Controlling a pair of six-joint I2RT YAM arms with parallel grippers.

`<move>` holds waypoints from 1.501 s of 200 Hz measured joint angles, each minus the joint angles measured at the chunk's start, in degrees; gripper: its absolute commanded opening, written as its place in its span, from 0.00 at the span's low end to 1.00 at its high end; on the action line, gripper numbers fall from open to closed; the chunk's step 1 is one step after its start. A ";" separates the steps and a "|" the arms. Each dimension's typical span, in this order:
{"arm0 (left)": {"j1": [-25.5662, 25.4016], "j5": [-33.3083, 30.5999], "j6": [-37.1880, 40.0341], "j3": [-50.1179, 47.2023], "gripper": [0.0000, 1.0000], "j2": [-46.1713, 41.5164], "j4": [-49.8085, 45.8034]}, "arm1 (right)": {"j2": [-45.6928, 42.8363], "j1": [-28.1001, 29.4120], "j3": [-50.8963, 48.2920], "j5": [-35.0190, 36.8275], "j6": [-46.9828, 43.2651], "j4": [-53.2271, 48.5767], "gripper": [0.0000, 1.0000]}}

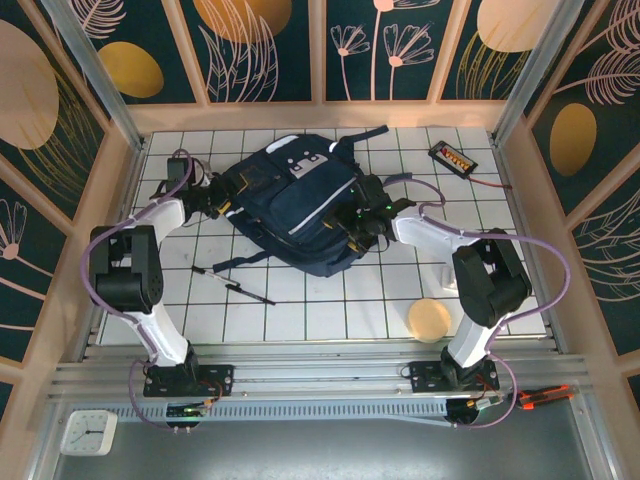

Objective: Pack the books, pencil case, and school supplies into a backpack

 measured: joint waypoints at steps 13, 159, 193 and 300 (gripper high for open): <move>0.00 0.11 -0.44 0.46 0.79 1.66 0.44 | 0.07 -0.04 0.02 0.02 0.00 0.09 0.80; 0.00 2.27 -5.20 8.66 0.02 14.40 5.99 | 1.46 -0.35 0.31 -0.39 -0.11 0.48 0.69; 0.11 4.24 -6.97 8.41 0.00 14.67 7.78 | 1.46 -3.10 0.31 -1.07 -1.40 0.48 0.64; -2.62 1.70 -26.69 -13.18 0.00 -0.72 27.17 | 8.28 -18.53 12.22 -0.57 -12.90 -0.15 0.56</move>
